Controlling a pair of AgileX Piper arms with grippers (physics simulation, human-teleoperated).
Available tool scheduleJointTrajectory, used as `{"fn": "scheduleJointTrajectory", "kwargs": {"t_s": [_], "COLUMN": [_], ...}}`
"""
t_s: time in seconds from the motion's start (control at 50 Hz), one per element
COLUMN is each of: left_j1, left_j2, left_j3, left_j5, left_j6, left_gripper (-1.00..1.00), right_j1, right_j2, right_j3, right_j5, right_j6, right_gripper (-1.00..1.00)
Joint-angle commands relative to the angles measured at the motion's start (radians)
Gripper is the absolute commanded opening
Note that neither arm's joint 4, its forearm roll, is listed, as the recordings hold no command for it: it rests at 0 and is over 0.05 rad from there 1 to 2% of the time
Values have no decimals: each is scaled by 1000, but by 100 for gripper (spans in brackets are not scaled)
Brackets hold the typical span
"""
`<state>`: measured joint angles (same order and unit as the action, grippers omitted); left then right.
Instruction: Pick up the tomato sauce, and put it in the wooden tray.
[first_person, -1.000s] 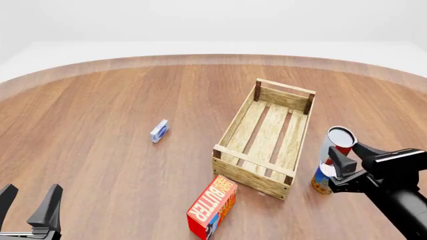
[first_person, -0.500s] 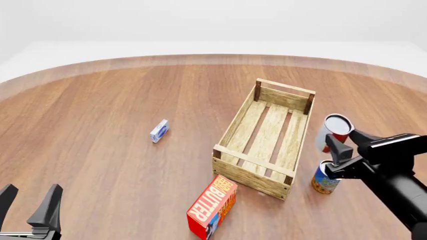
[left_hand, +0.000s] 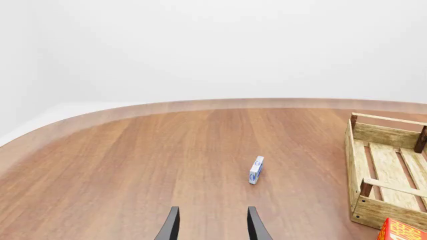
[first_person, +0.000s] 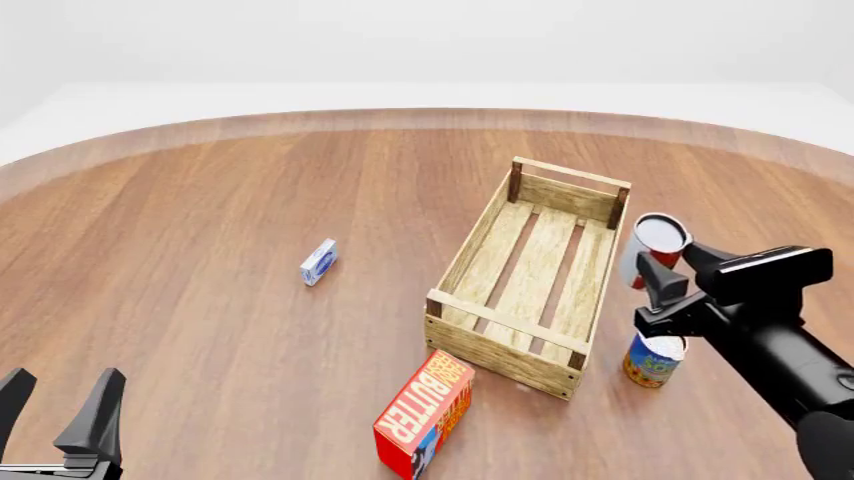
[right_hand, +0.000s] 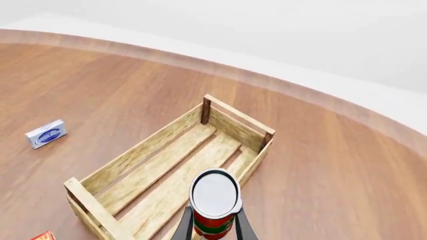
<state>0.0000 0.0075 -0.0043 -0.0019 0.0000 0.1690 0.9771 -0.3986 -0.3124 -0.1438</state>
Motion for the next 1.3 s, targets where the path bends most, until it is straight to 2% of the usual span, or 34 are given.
{"fn": "scheduleJointTrajectory", "kwargs": {"t_s": [0.02,0.86,1.3], "left_j1": [0,0,0], "left_j2": [0,0,0], "left_j3": [0,0,0], "left_j5": [0,0,0], "left_j6": [0,0,0], "left_gripper": [100,100,100], "right_j1": [4,22,26], "right_j2": [48,242,330], "right_j3": [-20,-81,-125], "right_j5": [-36,-161,-196], "right_j6": [13,22,24], "right_gripper": [-100,-100,-100]}}
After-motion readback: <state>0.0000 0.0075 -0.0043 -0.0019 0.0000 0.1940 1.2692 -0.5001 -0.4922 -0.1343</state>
